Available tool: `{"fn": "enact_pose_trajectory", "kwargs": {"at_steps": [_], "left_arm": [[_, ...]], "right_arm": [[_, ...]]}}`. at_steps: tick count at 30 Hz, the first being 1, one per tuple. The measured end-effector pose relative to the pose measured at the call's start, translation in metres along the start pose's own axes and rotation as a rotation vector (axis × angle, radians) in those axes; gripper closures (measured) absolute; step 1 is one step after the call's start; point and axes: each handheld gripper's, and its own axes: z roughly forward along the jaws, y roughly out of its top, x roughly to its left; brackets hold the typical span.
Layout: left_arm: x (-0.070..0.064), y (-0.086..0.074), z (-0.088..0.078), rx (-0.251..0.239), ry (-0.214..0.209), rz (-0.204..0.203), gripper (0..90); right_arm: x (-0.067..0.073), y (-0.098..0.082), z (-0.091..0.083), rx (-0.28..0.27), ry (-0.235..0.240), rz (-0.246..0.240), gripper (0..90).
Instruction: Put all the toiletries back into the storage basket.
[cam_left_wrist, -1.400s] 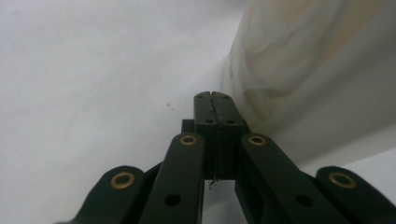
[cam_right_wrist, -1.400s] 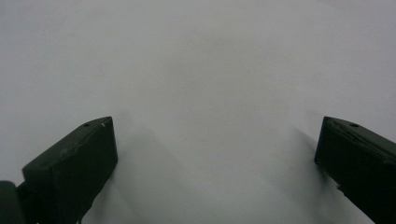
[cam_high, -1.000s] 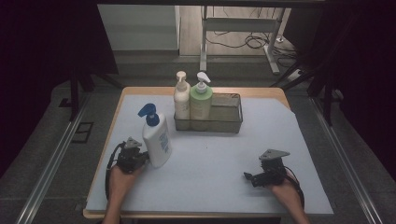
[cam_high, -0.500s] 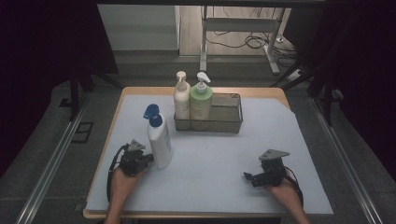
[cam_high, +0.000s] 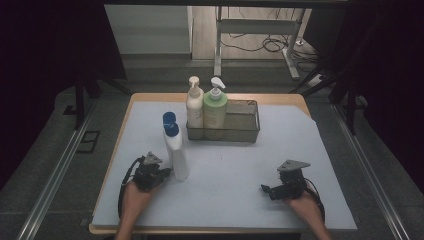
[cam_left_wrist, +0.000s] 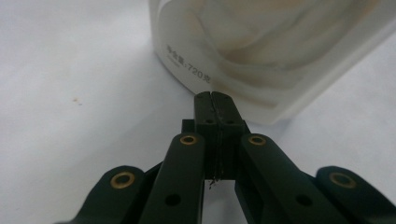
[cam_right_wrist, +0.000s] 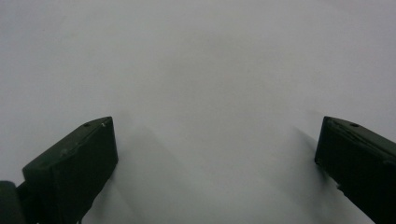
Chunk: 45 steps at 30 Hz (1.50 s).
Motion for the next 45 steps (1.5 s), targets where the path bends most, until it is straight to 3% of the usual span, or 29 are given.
{"fn": "enact_pose_trajectory", "kwargs": {"at_steps": [18,23,28,35,42,45], "left_arm": [[-0.019,0.009,0.011,0.023,-0.018,0.076,89.2],[-0.019,0.008,0.010,0.017,-0.024,0.069,84.1],[-0.020,0.005,0.006,0.008,0.003,0.079,71.4],[-0.022,-0.003,-0.001,-0.007,0.060,0.093,44.6],[-0.019,-0.017,-0.007,-0.002,0.101,0.043,18.2],[-0.020,-0.027,-0.010,0.002,0.118,0.029,12.7]], "right_arm": [[0.000,0.000,0.000,-0.001,-0.001,-0.001,0.0],[0.000,0.000,0.000,0.000,0.000,0.002,0.0],[0.000,0.001,0.000,0.003,0.000,0.006,0.0],[0.002,0.004,-0.001,0.024,-0.010,0.008,0.5],[0.008,0.007,-0.005,0.009,0.014,-0.018,1.1],[0.012,0.011,-0.007,-0.004,0.029,-0.032,1.1]]}}
